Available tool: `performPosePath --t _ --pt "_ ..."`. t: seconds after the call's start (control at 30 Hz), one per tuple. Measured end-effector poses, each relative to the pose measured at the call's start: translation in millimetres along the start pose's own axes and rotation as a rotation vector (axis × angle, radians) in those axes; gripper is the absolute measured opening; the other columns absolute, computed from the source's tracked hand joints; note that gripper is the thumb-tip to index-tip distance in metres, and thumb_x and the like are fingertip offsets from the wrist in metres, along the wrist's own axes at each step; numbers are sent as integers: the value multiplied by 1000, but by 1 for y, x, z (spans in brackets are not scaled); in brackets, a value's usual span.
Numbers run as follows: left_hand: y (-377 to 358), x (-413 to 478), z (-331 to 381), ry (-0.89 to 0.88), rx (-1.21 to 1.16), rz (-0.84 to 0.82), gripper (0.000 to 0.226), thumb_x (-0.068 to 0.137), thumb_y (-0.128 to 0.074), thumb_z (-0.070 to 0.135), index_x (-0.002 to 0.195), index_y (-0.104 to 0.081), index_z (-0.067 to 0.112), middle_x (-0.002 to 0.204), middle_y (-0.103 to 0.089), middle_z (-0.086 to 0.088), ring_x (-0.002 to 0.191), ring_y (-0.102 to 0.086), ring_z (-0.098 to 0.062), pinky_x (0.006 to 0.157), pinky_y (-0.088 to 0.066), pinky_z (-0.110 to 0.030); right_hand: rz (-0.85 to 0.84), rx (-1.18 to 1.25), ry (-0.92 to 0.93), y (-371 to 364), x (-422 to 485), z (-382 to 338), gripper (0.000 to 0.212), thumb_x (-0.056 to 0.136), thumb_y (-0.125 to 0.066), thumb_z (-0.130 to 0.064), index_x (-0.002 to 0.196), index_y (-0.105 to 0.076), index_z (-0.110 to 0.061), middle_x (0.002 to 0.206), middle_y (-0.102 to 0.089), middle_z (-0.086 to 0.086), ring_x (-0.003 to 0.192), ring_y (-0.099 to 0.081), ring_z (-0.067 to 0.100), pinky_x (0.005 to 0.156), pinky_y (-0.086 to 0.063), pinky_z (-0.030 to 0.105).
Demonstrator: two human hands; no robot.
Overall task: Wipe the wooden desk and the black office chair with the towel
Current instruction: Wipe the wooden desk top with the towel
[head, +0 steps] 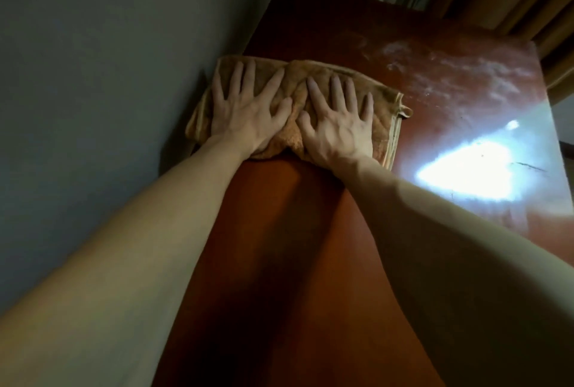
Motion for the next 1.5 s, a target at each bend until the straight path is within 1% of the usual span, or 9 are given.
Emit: performPosePath --t 0.17,0.4,0.53,0.77,0.93,1.03,1.13,1.27,1.5 --pt "-3 -52 4 11 8 26 65 101 -17 65 162 -9 44 172 -8 -12 159 -2 -29 125 4 -59 10 27 -16 2 -55 -5 69 98 -25 -60 164 -13 -40 173 -4 4 160 6 24 126 8 57" --pt "-4 -164 23 -22 26 9 70 98 -14 68 162 -7 43 172 -8 -13 159 -1 -29 125 5 -60 -10 7 -41 9 -180 1 70 98 -21 -63 163 -14 -40 173 -5 3 160 5 24 126 6 56" --pt "-6 -230 47 -94 30 -18 69 99 -17 68 163 -6 42 172 -7 -15 159 0 -30 125 5 -60 -1 12 -82 14 -262 18 68 99 -25 -62 163 -16 -40 173 -8 4 160 4 23 127 5 55" --pt "-10 -330 103 -159 -6 -49 74 95 -12 70 163 -3 43 172 -3 -14 159 4 -30 125 6 -60 9 5 -119 25 -378 55 69 99 -23 -62 163 -19 -38 173 -12 5 160 0 24 127 1 56" --pt "-11 -381 138 -204 -6 -74 73 96 -13 70 163 1 44 172 1 -14 159 7 -29 124 6 -61 23 8 -181 34 -451 75 68 100 -25 -61 163 -23 -36 172 -15 5 160 -4 25 127 -3 56" --pt "-13 -408 161 -221 4 -93 73 97 -13 70 162 3 44 172 5 -14 159 9 -30 124 6 -61 12 -2 -206 39 -482 91 68 100 -27 -60 163 -21 -37 172 -13 5 160 -3 25 127 -2 56" --pt "-15 -427 173 -222 24 -103 72 97 -12 71 162 5 44 172 7 -13 159 11 -30 124 6 -61 49 17 -235 41 -505 98 68 99 -31 -59 162 -25 -36 172 -17 6 160 -6 26 127 -5 56" --pt "-14 -435 192 -207 42 -135 75 93 -3 77 160 9 47 172 11 -10 158 14 -27 124 8 -61 72 48 -260 46 -520 110 69 97 -33 -60 161 -29 -36 170 -20 7 159 -9 25 127 -6 57" --pt "-17 -427 224 -111 76 -107 78 88 -1 81 160 7 50 172 7 -9 159 10 -26 124 8 -61 47 88 -128 54 -508 155 70 96 -33 -64 161 -27 -38 172 -16 6 160 -2 25 126 0 57"
Point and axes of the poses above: each hand's wrist, its own x-axis towards the middle knuckle, its own y-axis out of the back of the hand, z = x × y, the point moved 3 cm from there along x, towards the middle knuckle
